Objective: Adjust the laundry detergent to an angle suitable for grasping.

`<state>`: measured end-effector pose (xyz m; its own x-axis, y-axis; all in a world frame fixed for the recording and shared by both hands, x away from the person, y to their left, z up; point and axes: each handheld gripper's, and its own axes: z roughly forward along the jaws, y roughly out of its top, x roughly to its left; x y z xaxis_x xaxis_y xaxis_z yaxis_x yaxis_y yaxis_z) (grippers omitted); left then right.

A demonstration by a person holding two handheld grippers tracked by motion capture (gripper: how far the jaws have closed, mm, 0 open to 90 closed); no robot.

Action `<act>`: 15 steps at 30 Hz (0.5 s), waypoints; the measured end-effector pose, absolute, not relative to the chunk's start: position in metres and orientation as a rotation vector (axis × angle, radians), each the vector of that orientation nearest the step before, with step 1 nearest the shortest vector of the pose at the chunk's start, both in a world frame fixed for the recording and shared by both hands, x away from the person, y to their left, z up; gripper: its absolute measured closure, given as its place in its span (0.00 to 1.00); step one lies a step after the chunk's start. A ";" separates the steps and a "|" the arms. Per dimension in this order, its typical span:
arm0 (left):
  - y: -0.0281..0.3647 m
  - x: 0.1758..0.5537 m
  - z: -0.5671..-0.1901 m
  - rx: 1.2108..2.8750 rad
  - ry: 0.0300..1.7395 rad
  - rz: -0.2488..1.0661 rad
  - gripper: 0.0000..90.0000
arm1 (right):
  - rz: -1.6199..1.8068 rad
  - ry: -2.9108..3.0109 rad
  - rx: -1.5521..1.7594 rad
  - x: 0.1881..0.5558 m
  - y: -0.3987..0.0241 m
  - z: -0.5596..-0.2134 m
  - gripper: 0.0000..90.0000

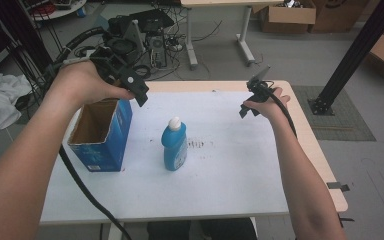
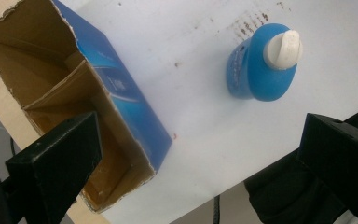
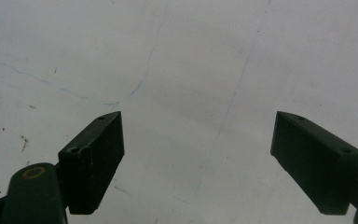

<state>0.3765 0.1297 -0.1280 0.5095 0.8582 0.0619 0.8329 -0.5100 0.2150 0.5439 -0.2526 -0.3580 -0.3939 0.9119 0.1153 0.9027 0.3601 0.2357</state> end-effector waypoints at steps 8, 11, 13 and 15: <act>0.127 0.377 -0.126 2.597 1.463 0.239 0.00 | 0.415 2.549 1.725 0.543 -0.257 -0.356 0.19; 0.126 0.376 -0.127 2.597 1.471 0.244 0.00 | 0.421 2.551 1.722 0.544 -0.256 -0.356 0.19; 0.126 0.376 -0.126 2.599 1.467 0.249 0.01 | 0.423 2.548 1.720 0.545 -0.256 -0.356 0.19; 0.126 0.375 -0.126 2.598 1.471 0.246 0.01 | 0.416 2.551 1.725 0.545 -0.255 -0.358 0.19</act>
